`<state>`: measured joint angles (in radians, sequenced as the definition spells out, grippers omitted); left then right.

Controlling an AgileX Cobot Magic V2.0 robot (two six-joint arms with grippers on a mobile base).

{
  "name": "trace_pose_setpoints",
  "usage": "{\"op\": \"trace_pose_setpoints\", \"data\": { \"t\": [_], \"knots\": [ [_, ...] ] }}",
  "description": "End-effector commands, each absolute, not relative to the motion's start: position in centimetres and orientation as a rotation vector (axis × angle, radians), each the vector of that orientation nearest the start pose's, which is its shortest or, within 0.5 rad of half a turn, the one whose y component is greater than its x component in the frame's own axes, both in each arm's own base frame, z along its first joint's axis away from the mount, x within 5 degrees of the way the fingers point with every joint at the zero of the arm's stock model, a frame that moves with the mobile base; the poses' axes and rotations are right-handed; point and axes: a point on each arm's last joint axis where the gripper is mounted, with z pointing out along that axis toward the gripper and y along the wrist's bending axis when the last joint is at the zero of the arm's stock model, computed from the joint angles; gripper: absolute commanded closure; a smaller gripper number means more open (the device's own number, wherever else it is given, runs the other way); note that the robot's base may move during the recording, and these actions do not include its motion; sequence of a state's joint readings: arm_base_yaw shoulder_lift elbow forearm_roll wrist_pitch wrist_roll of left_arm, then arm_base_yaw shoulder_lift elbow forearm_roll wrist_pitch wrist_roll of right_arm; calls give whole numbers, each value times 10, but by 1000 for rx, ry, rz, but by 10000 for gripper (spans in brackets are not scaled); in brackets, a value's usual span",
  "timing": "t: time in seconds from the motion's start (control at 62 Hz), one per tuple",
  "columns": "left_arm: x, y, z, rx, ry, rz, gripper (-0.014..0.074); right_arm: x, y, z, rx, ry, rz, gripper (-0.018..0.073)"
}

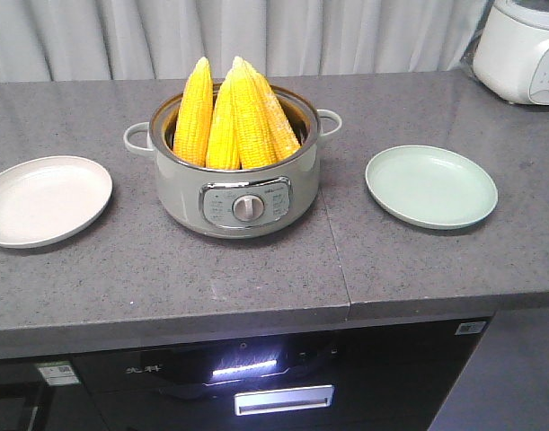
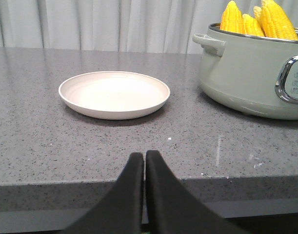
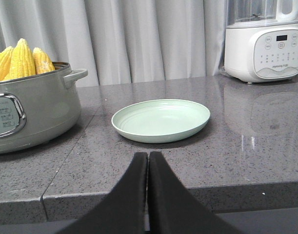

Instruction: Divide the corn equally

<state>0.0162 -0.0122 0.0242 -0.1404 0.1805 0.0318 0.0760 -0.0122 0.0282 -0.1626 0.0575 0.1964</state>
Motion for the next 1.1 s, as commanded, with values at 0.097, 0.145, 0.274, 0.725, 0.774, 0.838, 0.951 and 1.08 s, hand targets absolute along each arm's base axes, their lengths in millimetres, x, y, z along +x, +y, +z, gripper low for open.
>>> {"op": "trace_pose_setpoints", "data": {
  "t": [0.097,0.145,0.274,0.725,0.774,0.838,0.951,1.08],
  "knots": [
    [55,-1,205,-89,1572,-93,603,56,4,200,-40,1495,72,564],
    [55,-1,205,-89,1572,-93,603,56,4,200,-40,1495,72,564],
    [55,-1,205,-89,1572,-93,603,56,4,200,-40,1495,72,564],
    [55,-1,205,-89,1572,-93,603,56,4,200,-40,1495,72,564],
    [55,-1,205,-89,1572,-93,603,56,4,200,-40,1495,72,564],
    [55,-1,205,-89,1572,-93,603,56,4,200,-40,1495,72,564],
    [55,-1,205,-89,1572,-93,603,56,4,200,-40,1495,72,564],
    [55,-1,205,-89,1572,-93,603,56,4,200,-40,1495,72,564]
  ]
}}
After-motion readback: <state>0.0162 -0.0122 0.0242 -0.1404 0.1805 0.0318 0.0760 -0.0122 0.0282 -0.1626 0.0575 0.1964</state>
